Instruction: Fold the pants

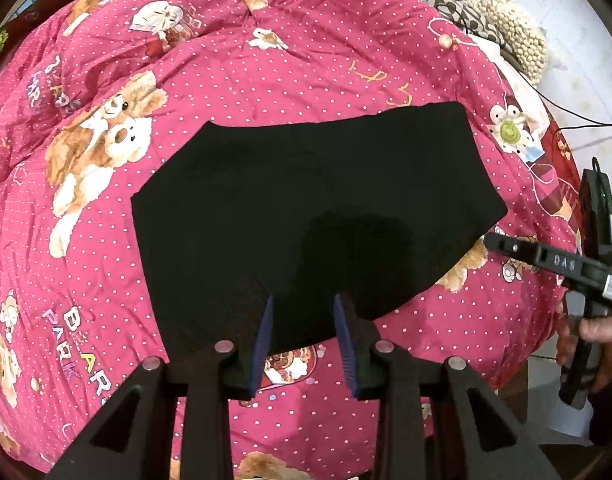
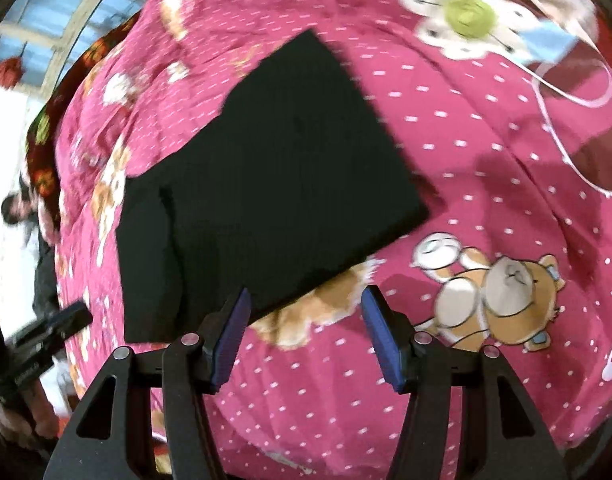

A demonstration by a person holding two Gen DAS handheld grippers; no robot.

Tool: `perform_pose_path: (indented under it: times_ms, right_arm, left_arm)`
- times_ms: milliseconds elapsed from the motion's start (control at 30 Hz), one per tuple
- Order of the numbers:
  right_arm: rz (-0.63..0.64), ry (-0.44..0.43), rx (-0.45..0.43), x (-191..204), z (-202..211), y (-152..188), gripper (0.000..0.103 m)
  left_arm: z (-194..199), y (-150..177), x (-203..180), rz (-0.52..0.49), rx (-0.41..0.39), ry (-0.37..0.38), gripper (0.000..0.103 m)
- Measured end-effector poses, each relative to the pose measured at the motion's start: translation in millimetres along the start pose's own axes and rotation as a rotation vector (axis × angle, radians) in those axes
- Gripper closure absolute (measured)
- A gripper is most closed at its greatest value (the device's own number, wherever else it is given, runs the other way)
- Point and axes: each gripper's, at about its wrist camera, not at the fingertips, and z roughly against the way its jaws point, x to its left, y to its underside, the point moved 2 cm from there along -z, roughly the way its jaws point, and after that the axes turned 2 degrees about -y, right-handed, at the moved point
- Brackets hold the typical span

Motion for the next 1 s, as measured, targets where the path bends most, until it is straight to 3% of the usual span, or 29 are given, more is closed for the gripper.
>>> perform_pose_path:
  times_ms: [167,500,600,733,800,900,1000]
  right_arm:
    - [-0.089,-0.015,-0.012,-23.7,-5.0,-11.0,0.043]
    - [-0.112,-0.002,-0.026,-39.1,-18.2,-36.0,0.043]
    - [-0.097,0.033,-0.028,-37.8,-18.6,-41.0,0.043]
    - [-0.055,0.160,-0.121,-29.3,5.2,-42.7,0.043]
    - [0.007,0.180,-0.173,-15.7,18.8,-42.5,0.043]
    - [0.116,0.107,-0.165,14.2,18.2,-42.7,0.043]
    - [0.202,-0.082,-0.031,47.0,-11.8,-39.9,0.043]
  left_arm:
    - [-6.7,-5.6,-2.1,-0.002,0.019,0.000,0.069]
    - [-21.2,-12.1,-8.0,-0.010,0.064,0.002,0.069]
    - [-26.5,-12.9,-3.3,0.011,0.077,0.002,0.069]
    - [-32.6,-14.2,11.4,0.077,0.089,0.003,0.069]
    - [-34.7,-13.5,19.9,0.104,0.091,0.001,0.069]
    - [-38.0,-12.0,30.8,0.139,0.101,-0.004,0.069]
    - [-40.7,-9.4,41.8,0.169,0.109,-0.008,0.069]
